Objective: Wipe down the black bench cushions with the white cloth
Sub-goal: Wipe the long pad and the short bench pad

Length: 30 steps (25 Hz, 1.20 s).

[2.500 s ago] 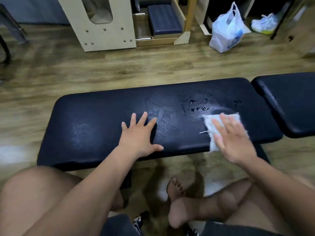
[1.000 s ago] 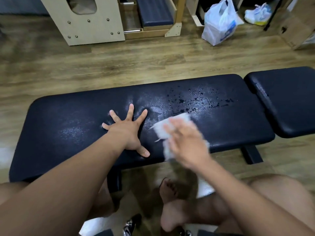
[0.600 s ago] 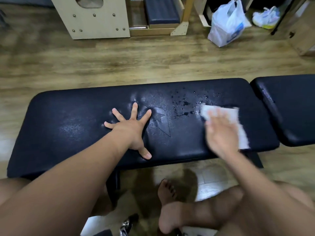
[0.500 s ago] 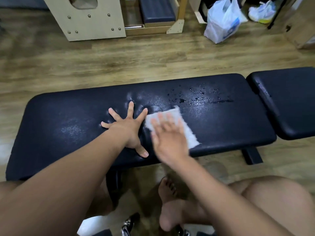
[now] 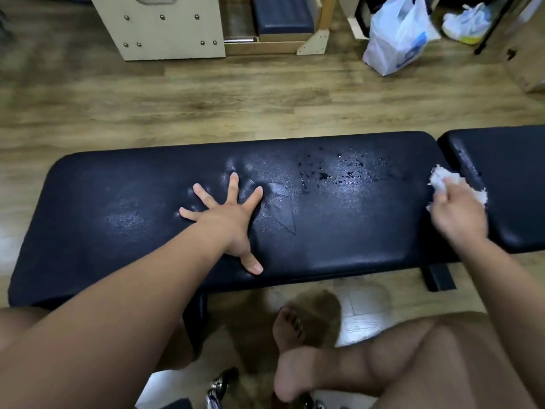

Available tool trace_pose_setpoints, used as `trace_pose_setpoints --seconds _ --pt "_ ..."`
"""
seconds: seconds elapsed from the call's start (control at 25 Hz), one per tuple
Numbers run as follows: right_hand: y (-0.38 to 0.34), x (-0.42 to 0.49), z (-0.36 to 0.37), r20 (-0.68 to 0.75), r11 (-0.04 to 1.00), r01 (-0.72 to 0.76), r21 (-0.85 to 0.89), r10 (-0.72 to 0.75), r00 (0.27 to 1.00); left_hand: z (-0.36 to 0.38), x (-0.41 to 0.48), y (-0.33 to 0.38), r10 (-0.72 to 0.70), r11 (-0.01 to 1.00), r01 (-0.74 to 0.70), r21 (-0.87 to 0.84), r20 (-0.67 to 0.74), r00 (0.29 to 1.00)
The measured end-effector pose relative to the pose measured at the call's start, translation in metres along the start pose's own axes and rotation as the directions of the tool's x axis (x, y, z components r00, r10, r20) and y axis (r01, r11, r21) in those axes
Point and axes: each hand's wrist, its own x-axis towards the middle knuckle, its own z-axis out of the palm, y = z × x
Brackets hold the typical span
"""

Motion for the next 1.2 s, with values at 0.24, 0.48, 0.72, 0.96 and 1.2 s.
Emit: trace_pose_setpoints --seconds 0.24,0.48,0.72,0.96,1.2 --pt "-0.203 -0.160 0.054 0.146 0.817 0.573 0.067 -0.576 0.804 0.001 0.000 -0.001 -0.005 0.999 0.004 -0.032 -0.007 1.000" --pt "-0.077 -0.055 0.033 0.009 0.860 0.507 -0.062 -0.508 0.861 0.000 0.000 -0.002 0.009 1.000 -0.009 -0.003 0.026 1.000" --pt "-0.049 -0.010 0.006 -0.068 0.993 0.115 -0.034 -0.118 0.991 -0.004 0.008 0.002 -0.046 0.999 0.048 -0.014 0.135 0.990" --pt "-0.234 -0.124 0.054 0.169 0.780 0.605 0.157 -0.625 0.762 -0.013 0.005 0.010 -0.111 0.994 0.106 0.032 0.207 0.972" --pt "-0.068 0.014 0.019 0.066 0.871 0.464 -0.164 -0.460 0.886 -0.014 0.011 0.010 -0.093 0.995 0.096 -0.002 0.226 0.970"
